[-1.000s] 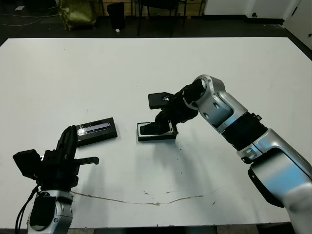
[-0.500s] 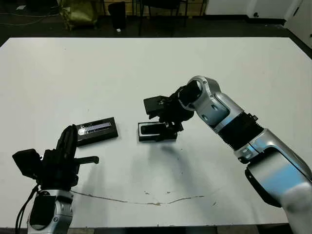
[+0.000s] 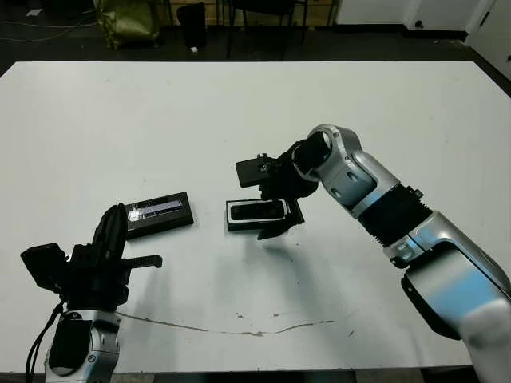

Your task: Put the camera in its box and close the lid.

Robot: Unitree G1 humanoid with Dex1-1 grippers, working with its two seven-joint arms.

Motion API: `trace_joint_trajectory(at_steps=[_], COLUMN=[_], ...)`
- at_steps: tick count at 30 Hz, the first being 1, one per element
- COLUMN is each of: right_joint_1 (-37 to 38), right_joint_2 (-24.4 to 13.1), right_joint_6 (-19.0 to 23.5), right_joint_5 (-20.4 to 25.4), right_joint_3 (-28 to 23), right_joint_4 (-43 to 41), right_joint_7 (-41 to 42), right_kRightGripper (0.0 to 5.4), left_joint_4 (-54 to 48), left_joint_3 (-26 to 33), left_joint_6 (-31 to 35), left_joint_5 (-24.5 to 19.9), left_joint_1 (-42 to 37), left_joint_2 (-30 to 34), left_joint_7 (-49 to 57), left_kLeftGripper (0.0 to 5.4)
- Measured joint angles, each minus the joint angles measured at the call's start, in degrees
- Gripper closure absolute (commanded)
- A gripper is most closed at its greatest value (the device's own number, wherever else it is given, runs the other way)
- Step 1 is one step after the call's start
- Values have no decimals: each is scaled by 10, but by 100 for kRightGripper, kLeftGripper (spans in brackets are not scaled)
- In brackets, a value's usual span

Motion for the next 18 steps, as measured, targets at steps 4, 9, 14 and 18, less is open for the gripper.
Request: trace_joint_trajectory(at_steps=[4,9,14,18], right_joint_1=[1,5,37,115], right_joint_2=[-10,-26,-35,-23], right_joint_6=[12,59,126,149], right_joint_5=[36,104,178,204], right_joint_3=[-47,-118,-226,-288], right_joint_4=[-29,-85,-196,-296], right_joint_7=[1,-1,-80,-200], right_kRightGripper=[2,2,10,81], left_joint_4=[0,0,0,0], left_joint_3=[0,-1,-1,1], left_joint_6=[0,0,0,1], left_joint_5=[0,0,-1,-4], left_joint_1=[0,-1,-1,-3], left_joint_2=[0,0,0,0], left_joint_7=[0,0,0,0], left_kLeftGripper=[540,540,540,540])
